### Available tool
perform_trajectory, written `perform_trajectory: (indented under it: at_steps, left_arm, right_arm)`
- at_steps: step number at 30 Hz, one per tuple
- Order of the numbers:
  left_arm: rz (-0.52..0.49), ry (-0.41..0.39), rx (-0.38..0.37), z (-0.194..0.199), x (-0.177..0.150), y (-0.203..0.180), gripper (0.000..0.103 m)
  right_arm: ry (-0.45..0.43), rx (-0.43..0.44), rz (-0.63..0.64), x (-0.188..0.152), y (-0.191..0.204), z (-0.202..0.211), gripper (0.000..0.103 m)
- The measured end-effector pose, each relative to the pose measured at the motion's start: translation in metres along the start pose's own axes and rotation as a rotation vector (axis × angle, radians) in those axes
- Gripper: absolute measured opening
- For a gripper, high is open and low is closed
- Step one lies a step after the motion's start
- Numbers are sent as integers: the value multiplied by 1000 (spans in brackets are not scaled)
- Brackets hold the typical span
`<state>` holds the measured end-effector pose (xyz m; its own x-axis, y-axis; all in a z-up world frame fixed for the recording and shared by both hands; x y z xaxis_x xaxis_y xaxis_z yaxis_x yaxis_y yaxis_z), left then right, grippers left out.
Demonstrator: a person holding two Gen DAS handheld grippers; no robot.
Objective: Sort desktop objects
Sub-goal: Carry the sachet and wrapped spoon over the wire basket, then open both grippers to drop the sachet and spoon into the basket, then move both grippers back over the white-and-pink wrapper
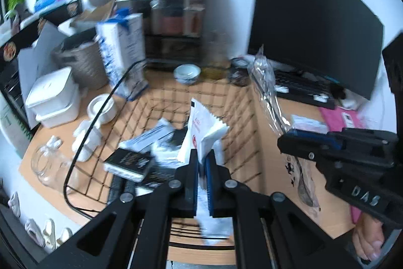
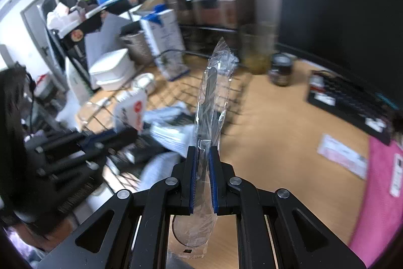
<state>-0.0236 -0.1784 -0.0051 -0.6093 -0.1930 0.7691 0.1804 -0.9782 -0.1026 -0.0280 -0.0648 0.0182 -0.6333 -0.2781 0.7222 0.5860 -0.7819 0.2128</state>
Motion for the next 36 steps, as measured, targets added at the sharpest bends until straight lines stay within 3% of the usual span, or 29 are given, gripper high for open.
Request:
perform_trajectory:
  at_steps: [10,13,14,16,18,21,28,36]
  left_arm:
    - [63,59,35,-14,-21,37,5]
    - [68,60,56,-14,-22,41,6]
    - [73,56,59,-13,-21,42,10]
    - [80,45,71,-11,-20,45,29]
    - [77,21,93,-6,-18,47,66]
    - [63,-13,123,0,-12,45,68]
    - [36,-25,81,4,-7,19,68]
    - [-72,-30,-8,3,-7,-61,68]
  right_arm:
    - [77,66,1,-2,31,-55,10]
    - [64,85,-3,-3,32,-59,13]
    - [56,94,-5,-2,32,-58,13]
    - [51,100,-7,-2,30,-56,18]
    - [43,102,-19,-1,27,-53,28]
    - [22,113,-44,0,20,-45,37]
    - [5,64,-29,-8,-5,-20,37]
    - [13,-111,-72,-35,-95,9,37]
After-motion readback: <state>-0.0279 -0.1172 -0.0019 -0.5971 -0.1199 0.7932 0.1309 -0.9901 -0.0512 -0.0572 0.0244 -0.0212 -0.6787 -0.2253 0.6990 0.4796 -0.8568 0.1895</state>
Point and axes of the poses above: each gripper's, at about its wrist camera, not at the fingertips, and z roughly against the way its jaws point, y to its left, x to its top, the point moved 4 cm from there along -z, roughly the way its jaws point, and after that the axes turned 10 degrees about -y, right-handed, at the moved point
